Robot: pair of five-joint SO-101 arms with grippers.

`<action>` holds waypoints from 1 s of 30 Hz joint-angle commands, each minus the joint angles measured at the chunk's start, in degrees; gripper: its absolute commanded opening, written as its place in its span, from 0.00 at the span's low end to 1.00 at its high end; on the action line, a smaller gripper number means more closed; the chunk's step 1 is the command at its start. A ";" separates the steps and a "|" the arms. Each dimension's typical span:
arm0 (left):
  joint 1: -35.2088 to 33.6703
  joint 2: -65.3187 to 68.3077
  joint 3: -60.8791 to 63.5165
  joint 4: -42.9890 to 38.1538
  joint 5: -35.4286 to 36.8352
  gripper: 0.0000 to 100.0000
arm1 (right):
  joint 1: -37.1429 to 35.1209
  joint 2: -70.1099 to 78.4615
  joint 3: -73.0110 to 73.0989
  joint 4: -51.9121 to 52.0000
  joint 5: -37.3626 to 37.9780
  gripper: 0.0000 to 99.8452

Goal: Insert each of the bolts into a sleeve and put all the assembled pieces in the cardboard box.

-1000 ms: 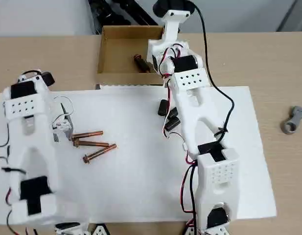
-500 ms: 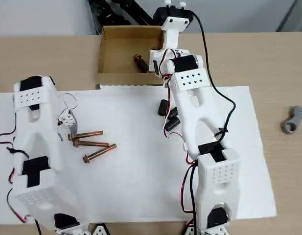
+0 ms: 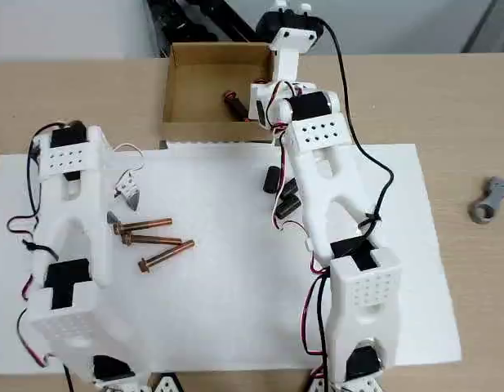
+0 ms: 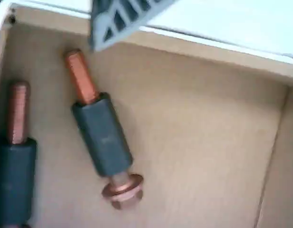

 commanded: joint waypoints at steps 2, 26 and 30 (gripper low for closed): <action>0.62 0.00 -2.07 -2.64 2.11 0.13 | 0.57 -3.91 -2.73 0.40 -0.62 0.19; 0.79 3.52 -8.04 3.43 -2.20 0.13 | 0.75 -3.74 -2.64 0.40 -0.62 0.19; 1.05 1.32 -12.44 9.23 -10.11 0.13 | 0.75 -3.74 -2.64 0.40 -0.62 0.19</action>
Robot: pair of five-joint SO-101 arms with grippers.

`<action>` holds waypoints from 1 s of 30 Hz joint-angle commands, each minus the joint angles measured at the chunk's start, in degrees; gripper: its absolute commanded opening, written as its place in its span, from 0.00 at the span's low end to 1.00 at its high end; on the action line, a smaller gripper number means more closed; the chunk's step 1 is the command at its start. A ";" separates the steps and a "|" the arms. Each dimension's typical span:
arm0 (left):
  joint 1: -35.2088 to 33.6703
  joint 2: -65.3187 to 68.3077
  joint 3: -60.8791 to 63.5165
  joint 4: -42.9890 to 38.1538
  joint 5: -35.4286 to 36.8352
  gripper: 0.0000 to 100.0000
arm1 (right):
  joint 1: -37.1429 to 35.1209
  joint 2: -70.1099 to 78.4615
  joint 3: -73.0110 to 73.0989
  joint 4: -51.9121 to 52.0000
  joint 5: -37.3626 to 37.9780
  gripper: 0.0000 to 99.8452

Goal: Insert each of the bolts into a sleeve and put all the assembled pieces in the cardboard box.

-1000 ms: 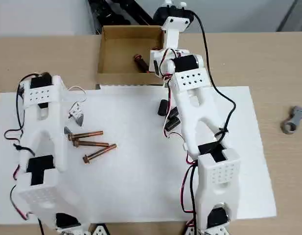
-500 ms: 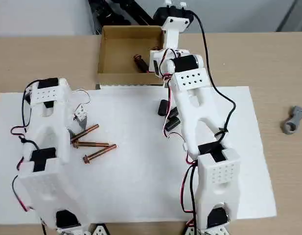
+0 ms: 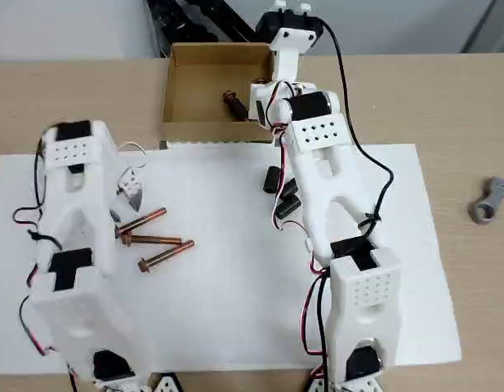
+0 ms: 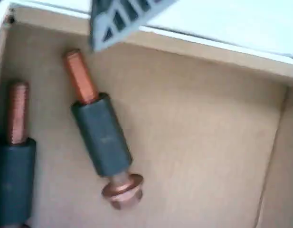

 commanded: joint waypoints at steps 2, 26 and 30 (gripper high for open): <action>2.11 -4.31 -6.29 6.42 -12.48 0.13 | 0.75 -3.74 -2.64 0.40 -0.62 0.19; 0.53 14.86 -4.53 -2.11 -73.93 0.12 | 0.48 -3.82 -2.64 0.40 -0.35 0.19; 0.88 17.67 -4.53 -4.66 -74.20 0.04 | 0.48 -3.82 -2.64 0.48 -0.35 0.19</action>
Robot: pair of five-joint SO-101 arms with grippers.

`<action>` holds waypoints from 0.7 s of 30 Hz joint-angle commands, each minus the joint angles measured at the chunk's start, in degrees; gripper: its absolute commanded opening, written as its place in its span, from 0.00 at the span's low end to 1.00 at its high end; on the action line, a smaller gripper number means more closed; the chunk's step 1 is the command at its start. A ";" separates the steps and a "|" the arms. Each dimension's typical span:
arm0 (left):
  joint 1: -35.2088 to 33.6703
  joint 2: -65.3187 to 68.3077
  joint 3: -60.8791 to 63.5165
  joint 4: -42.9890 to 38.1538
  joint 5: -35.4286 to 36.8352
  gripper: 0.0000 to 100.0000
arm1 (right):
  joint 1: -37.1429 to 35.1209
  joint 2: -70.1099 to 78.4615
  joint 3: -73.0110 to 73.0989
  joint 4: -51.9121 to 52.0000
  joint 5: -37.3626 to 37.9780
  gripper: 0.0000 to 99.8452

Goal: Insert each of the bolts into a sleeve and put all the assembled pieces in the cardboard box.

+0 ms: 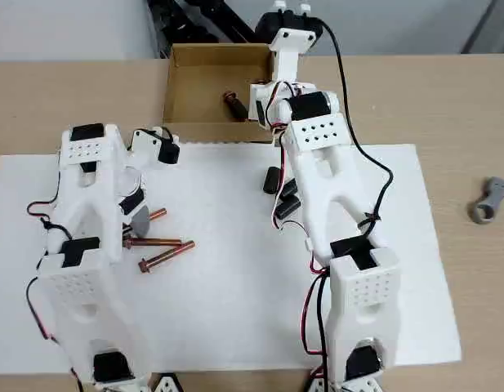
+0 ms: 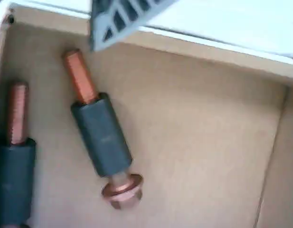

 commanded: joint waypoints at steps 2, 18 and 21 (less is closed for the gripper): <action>-0.53 4.22 -0.48 -5.80 -0.53 0.00 | 0.48 -3.82 -2.64 0.48 -0.35 0.19; -1.32 -6.15 -0.40 5.80 -31.12 0.00 | 1.01 -3.74 -2.64 0.57 -0.26 0.19; -0.35 -8.53 -0.40 5.71 -36.92 0.00 | 1.63 -3.74 -2.64 1.27 -0.26 0.19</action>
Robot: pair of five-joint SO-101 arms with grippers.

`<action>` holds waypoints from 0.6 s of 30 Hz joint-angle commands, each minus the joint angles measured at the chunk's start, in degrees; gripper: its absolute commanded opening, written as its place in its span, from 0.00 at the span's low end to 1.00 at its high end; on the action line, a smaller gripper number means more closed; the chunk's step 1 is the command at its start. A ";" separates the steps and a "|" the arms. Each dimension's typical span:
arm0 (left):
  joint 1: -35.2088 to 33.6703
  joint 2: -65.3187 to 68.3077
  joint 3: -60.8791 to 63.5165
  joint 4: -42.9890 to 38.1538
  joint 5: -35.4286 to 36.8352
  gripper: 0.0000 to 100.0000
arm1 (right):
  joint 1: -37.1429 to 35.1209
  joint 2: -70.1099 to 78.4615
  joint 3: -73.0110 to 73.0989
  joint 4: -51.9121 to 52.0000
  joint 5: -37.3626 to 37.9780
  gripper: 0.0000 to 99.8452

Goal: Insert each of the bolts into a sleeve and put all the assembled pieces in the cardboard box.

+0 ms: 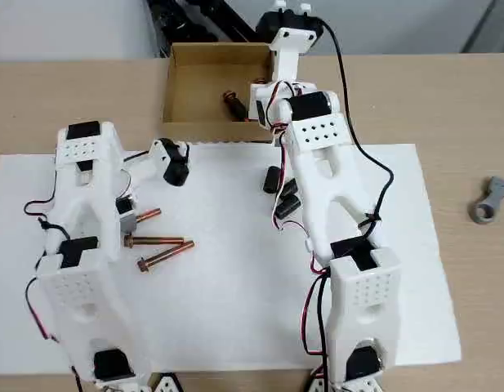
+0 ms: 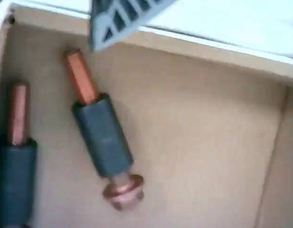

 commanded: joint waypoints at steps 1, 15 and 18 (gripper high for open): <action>1.05 -4.84 -0.57 1.32 -6.77 0.00 | 1.36 -3.74 -2.64 0.66 -0.26 0.19; 3.25 -10.64 -9.63 -2.64 -29.36 0.00 | 6.29 -4.18 -2.64 0.75 -0.53 0.19; 3.43 -10.55 -9.45 -6.77 -29.98 0.01 | 6.11 -4.18 -2.64 0.40 -0.53 0.19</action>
